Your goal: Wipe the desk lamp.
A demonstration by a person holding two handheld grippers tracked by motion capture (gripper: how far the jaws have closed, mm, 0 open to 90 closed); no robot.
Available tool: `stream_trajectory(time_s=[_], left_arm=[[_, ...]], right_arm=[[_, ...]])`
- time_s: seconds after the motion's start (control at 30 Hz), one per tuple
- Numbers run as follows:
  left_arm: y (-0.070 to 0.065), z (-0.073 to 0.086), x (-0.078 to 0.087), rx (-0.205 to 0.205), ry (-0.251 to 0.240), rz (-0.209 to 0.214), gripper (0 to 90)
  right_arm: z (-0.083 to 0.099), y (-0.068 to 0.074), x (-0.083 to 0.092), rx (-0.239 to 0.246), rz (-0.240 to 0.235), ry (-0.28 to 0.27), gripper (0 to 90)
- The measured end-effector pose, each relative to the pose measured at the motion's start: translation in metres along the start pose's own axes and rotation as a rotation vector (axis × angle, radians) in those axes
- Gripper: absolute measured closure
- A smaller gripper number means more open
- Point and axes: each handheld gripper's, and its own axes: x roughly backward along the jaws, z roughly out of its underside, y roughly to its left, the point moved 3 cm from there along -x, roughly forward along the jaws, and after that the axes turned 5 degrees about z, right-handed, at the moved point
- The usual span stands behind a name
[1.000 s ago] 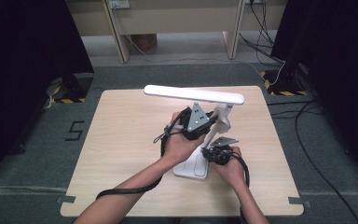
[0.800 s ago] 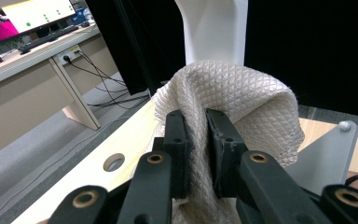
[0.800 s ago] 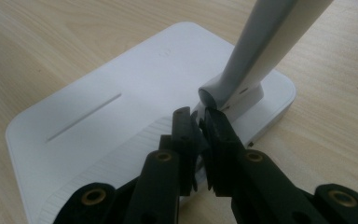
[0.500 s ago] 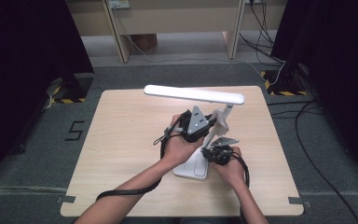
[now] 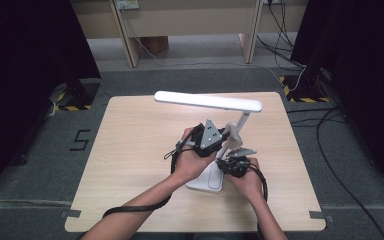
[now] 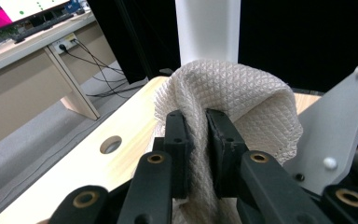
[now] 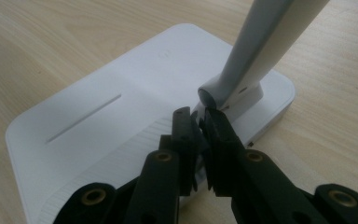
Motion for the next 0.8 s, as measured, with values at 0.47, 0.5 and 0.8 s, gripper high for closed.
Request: stream_trajectory(time_s=[0.47, 0.5, 0.8], left_arm=[[-0.002, 0.018, -0.005, -0.004, 0.036, 0.003, 79.0], [-0.003, 0.02, -0.005, -0.003, 0.039, 0.003, 79.0], [-0.003, 0.03, -0.008, -0.001, 0.052, 0.001, 79.0]], right_arm=[[0.001, 0.0, 0.0, -0.01, -0.004, -0.011, 83.2], [0.001, 0.0, 0.0, -0.01, -0.004, -0.015, 83.2], [0.002, 0.0, 0.0, -0.011, -0.004, -0.021, 83.2]])
